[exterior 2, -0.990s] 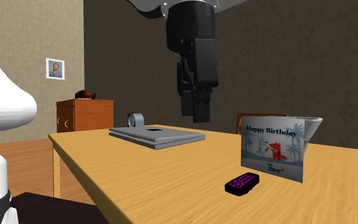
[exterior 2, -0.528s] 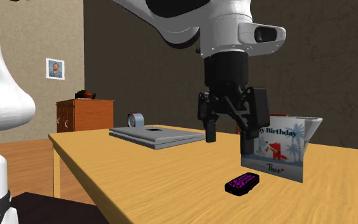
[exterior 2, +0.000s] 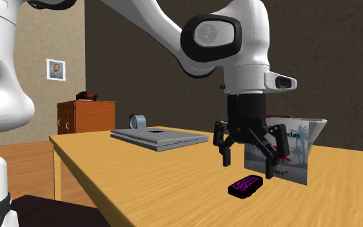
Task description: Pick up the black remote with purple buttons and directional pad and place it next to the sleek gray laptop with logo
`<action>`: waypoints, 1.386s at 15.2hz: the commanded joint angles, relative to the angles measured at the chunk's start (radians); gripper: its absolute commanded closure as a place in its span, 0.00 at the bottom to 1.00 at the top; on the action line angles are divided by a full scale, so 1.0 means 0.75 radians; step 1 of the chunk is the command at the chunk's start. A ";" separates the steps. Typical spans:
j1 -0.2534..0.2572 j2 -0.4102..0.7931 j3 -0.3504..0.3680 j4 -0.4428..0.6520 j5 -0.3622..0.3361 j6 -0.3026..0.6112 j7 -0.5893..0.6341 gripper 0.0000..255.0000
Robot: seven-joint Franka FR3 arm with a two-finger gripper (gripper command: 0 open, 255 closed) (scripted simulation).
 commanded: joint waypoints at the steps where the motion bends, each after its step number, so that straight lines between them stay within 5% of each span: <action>1: 0.003 0.025 0.003 -0.007 -0.001 0.033 -0.008 0.00; 14: 0.003 0.073 0.004 -0.033 0.001 0.106 -0.010 0.00; 15: 0.003 0.073 0.004 -0.033 0.001 0.106 -0.010 1.00; 21: 0.004 0.074 0.005 -0.031 0.001 0.106 -0.009 1.00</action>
